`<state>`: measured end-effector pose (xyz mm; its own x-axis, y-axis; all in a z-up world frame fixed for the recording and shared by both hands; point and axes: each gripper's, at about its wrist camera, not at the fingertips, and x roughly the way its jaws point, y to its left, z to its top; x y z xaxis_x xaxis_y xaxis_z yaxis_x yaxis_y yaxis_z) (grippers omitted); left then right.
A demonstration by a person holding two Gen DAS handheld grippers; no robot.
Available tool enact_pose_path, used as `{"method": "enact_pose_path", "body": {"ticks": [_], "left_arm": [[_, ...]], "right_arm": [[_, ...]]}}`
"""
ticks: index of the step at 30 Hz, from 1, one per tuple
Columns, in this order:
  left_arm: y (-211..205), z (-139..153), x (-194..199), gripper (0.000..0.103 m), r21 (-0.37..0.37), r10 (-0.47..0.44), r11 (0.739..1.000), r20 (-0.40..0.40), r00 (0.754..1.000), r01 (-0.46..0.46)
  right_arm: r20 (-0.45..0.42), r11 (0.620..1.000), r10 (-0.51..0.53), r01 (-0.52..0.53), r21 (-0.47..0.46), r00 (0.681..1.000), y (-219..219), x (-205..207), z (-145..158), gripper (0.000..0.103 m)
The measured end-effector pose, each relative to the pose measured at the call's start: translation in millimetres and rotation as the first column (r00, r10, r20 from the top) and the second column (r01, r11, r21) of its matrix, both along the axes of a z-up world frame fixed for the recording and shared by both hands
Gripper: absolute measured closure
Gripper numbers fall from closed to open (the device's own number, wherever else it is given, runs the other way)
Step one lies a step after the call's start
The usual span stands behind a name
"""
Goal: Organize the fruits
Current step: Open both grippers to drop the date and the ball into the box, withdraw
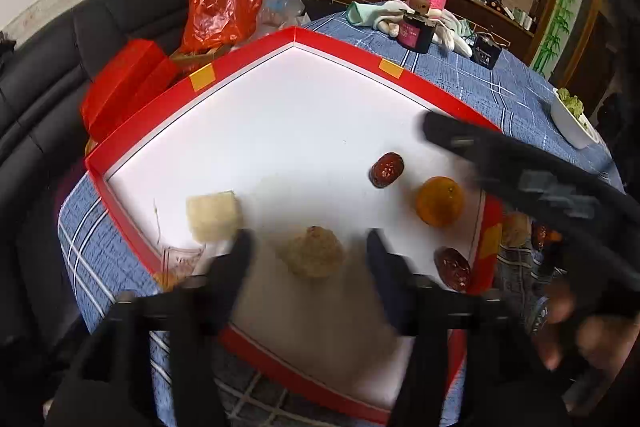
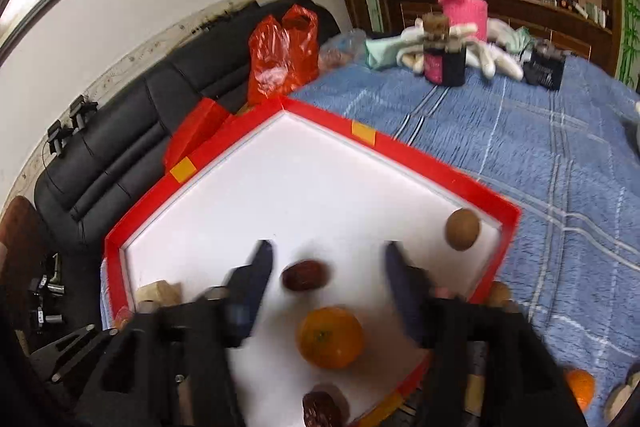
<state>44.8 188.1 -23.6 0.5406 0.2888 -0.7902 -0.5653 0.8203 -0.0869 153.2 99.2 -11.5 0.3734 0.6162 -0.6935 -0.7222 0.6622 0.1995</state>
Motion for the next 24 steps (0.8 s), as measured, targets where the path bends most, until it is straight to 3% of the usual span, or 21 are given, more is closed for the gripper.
{"method": "enact_pose_path", "body": {"ticks": [6,8,11,12,14,17,24], "left_arm": [[-21,30,-30,0.037,0.059,0.032,0.997,0.187,0.982,-0.044],[-34,35,-34,0.037,0.078,-0.011,0.997,0.225,0.974,-0.006],[-60,38,-37,0.037,0.119,-0.093,0.991,0.255,0.963,0.064],[-68,37,-37,0.037,0.126,-0.115,0.988,0.254,0.96,0.085],[-78,35,-34,0.037,0.122,-0.155,0.984,0.241,0.958,0.128],[-87,30,-31,0.037,0.124,-0.192,0.978,0.213,0.958,0.169],[-91,28,-31,0.037,0.109,-0.207,0.976,0.196,0.959,0.188]], "right_arm": [[0.056,0.985,-0.109,0.1,0.144,0.992,-99,-14,40,0.031],[0.06,0.98,-0.148,0.138,0.146,0.987,-133,-16,43,0.031],[0.044,0.978,-0.198,0.194,0.078,0.979,-171,-15,29,0.032],[0.036,0.978,-0.203,0.201,0.061,0.978,-177,-14,23,0.033],[0.006,0.976,-0.218,0.218,0.02,0.976,-185,-11,8,0.045],[-0.018,0.975,-0.223,0.223,-0.011,0.975,-186,-9,-6,0.051],[-0.003,0.981,-0.179,0.178,-0.076,0.984,-156,3,-14,0.057]]}}
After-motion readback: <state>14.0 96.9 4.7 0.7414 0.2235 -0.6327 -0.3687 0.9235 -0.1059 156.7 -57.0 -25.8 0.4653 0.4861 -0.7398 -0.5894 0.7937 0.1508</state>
